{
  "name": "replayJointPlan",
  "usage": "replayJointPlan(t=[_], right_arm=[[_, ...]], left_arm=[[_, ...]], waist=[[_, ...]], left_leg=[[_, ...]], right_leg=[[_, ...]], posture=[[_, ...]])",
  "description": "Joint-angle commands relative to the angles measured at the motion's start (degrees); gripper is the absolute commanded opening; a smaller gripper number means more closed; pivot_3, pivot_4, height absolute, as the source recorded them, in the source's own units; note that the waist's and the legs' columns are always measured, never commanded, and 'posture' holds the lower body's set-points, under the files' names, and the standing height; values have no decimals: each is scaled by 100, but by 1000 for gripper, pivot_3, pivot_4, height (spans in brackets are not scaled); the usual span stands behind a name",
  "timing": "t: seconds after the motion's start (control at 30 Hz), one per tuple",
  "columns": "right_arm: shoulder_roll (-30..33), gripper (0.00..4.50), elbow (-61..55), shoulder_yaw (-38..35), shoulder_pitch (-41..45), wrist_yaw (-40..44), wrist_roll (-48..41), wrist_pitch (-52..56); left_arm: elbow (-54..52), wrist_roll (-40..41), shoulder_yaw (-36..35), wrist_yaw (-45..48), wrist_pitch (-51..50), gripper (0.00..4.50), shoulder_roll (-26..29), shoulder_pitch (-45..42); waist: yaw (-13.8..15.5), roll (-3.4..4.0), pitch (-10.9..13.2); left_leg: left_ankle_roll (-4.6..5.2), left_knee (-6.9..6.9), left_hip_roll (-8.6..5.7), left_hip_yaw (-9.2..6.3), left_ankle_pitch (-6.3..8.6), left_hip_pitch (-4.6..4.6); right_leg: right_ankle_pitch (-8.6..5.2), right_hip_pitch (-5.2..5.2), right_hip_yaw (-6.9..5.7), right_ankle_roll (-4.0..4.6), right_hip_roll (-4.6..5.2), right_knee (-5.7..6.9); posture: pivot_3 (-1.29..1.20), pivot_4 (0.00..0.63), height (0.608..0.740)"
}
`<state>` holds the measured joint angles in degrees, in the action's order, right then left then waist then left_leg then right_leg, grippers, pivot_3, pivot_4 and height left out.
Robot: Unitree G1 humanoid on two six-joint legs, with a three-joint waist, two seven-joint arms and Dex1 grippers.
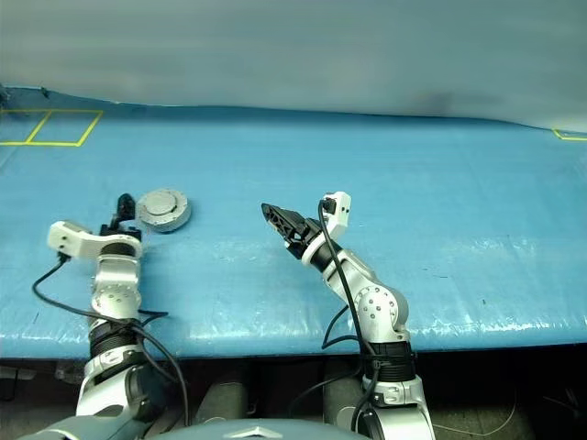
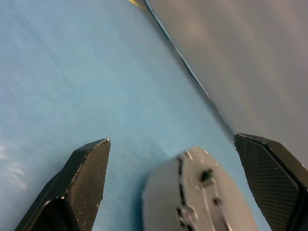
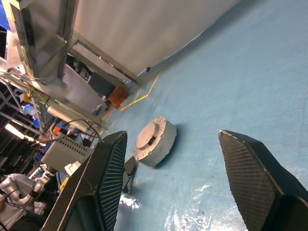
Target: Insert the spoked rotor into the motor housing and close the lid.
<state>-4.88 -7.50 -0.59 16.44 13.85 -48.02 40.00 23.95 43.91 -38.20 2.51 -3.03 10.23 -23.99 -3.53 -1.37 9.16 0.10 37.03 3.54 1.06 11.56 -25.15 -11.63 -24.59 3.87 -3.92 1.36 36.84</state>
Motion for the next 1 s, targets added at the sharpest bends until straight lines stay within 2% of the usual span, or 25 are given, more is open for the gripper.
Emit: replayJointPlan(t=[0.03,0.2,0.37,0.5,0.6,0.7,0.8,1.0], right_arm=[[25,3199,-178,93,49,144,183,-186],[373,3199,-326,158,-20,427,915,-975],[986,3199,-625,35,-272,792,1396,-1571],[1654,3199,-834,26,-529,1233,1603,-1691],[2257,3199,-786,176,-677,1655,2110,-2058],[2658,3199,-670,226,-764,2065,2302,-2234],[3040,3199,-543,349,-793,2577,2404,-2235],[3280,3199,-272,461,-681,2834,2757,-2387]], left_arm=[[-554,-204,-34,88,537,4472,157,-60],[-1221,-359,561,1188,934,4472,160,-88],[-2146,-399,1858,2819,370,4472,375,173],[-2603,-894,3203,4041,-456,4472,1102,582],[-2790,-1210,3875,4681,-720,4472,1539,789],[-2681,-2260,4524,4930,-439,4472,2069,878],[-2664,-2420,4751,5358,-412,4472,2321,973],[-2675,-2317,4603,5560,-351,4472,2262,956]], waist=[[53,-3,-2],[198,-14,-9],[231,-17,-11],[131,-11,-10],[73,-7,-7],[35,-6,-6],[24,-4,-6],[100,-4,-5]], left_leg=[[0,2,0,0,0,-2],[-5,10,-10,8,-2,-10],[-12,10,-11,10,-3,-12],[-12,-2,-10,16,-2,1],[-12,-13,-3,21,-2,17],[-11,-14,3,21,-2,26],[-11,-14,4,24,-2,37],[-11,-5,0,34,-1,29]], right_leg=[[-5,0,0,10,0,-1],[-6,3,1,14,12,-12],[-4,3,6,14,12,-16],[-10,2,11,22,10,-9],[-30,2,13,13,5,0],[-36,2,13,13,0,6],[-37,8,16,15,2,9],[-37,6,18,14,14,3]], posture=[[0,150,740],[0,150,740],[0,150,740],[0,150,740],[0,150,740],[0,150,740],[0,150,740],[0,150,740]])
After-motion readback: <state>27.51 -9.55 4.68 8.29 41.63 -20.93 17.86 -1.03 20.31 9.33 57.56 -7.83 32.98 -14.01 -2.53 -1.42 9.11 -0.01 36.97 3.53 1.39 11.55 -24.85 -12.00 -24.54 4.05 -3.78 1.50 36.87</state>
